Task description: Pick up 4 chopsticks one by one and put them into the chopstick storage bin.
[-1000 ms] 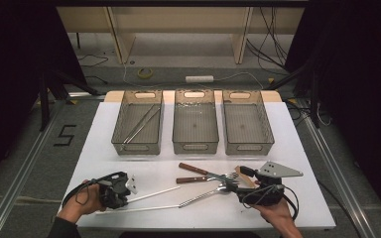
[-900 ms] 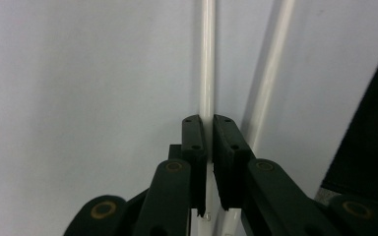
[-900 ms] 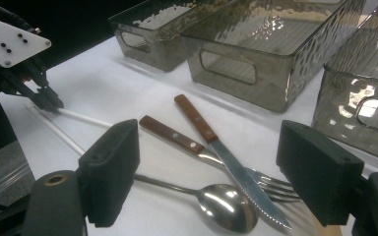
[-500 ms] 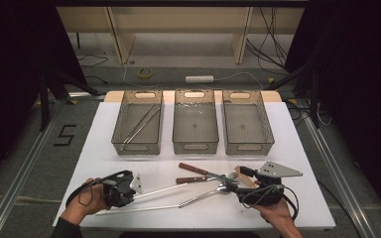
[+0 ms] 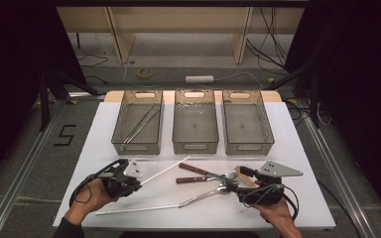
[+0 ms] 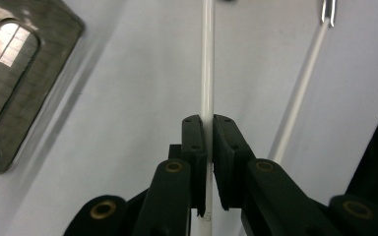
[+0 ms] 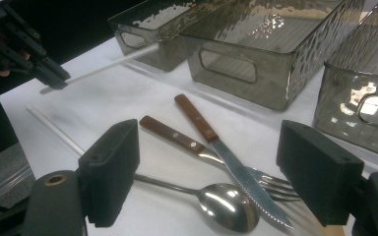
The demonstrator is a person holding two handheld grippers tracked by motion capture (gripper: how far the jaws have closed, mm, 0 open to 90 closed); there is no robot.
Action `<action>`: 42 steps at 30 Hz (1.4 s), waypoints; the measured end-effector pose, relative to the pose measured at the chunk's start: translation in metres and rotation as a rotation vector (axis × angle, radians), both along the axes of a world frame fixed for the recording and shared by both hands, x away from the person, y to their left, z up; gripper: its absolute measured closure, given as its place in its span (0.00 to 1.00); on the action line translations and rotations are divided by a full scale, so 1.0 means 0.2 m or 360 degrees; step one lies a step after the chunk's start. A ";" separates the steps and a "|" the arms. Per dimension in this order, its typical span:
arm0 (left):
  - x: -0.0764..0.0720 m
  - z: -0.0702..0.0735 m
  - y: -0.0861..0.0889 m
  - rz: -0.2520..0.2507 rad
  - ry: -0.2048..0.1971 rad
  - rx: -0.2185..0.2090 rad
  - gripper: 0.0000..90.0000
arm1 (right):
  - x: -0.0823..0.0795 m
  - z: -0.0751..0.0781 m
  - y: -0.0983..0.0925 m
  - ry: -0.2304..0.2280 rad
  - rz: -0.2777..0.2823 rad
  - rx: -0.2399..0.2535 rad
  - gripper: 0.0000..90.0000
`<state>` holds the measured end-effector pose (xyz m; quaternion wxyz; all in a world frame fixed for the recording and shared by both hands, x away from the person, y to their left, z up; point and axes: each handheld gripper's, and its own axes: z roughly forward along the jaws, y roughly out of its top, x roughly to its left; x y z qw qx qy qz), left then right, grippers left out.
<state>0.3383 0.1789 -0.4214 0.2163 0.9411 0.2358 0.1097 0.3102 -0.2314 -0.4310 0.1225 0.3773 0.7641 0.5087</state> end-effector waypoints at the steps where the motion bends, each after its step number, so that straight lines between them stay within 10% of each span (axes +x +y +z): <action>1: 0.00 0.00 0.01 0.0024 -0.0012 -0.0024 0.93 | 0.00 0.00 0.00 -0.0001 0.0000 -0.0002 0.28; 15: 0.06 0.00 0.11 0.0312 0.0004 -0.0199 0.93 | 0.00 0.00 0.00 0.0005 0.0000 0.0006 0.28; 42: 0.15 0.06 0.23 0.0488 -0.0017 -0.0392 0.93 | 0.00 0.00 0.00 0.0000 -0.0008 0.0004 0.28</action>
